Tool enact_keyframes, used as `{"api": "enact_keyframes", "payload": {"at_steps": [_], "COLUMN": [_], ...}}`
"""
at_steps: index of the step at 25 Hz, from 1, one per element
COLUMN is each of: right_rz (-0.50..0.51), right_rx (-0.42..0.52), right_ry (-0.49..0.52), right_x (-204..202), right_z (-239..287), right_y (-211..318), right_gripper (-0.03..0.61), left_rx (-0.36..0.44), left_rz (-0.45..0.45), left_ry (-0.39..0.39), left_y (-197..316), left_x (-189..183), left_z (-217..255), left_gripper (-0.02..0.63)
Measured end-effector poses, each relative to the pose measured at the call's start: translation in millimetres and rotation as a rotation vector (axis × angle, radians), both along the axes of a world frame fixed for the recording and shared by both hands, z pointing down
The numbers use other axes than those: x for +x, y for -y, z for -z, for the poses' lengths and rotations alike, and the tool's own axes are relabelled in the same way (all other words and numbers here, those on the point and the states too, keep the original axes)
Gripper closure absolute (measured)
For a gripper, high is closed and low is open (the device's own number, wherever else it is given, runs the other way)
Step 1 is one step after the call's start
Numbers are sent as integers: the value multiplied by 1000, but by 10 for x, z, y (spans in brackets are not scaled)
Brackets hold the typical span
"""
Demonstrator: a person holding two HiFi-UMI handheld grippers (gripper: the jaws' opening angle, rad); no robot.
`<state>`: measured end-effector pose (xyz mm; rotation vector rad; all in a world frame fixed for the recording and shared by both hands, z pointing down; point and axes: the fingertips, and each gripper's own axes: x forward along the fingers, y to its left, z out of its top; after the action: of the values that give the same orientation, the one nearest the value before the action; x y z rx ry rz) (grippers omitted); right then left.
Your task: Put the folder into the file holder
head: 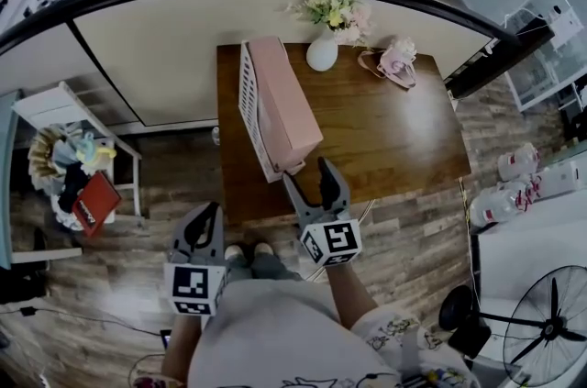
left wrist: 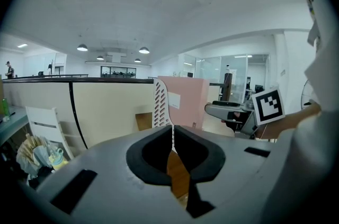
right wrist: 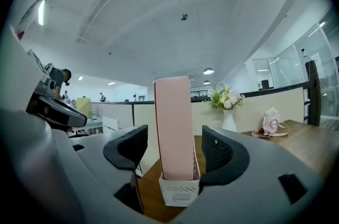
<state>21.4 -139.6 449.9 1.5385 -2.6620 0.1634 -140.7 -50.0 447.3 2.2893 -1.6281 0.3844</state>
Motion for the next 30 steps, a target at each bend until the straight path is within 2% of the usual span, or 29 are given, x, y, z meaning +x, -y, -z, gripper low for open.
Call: {"api": "enact_keyframes", "payload": {"at_steps": [5,16,30], "right_rz": [13,123,66], "right_rx": [-18,-72,-110], "right_ry": [23,119,118], "right_x": [132,344,745], "right_z": [99,281,293], "right_y": [-226,-730,-1022], "right_gripper": [284,307,449], "left_rx": [24,59,51], "left_rz": [2,-11,-98], "left_ry": [12,17,-7], "left_y": [-130,-317,-331], "left_x": [88,371,766], "left_z": [62,173,136], "left_gripper": [600,600,600]}}
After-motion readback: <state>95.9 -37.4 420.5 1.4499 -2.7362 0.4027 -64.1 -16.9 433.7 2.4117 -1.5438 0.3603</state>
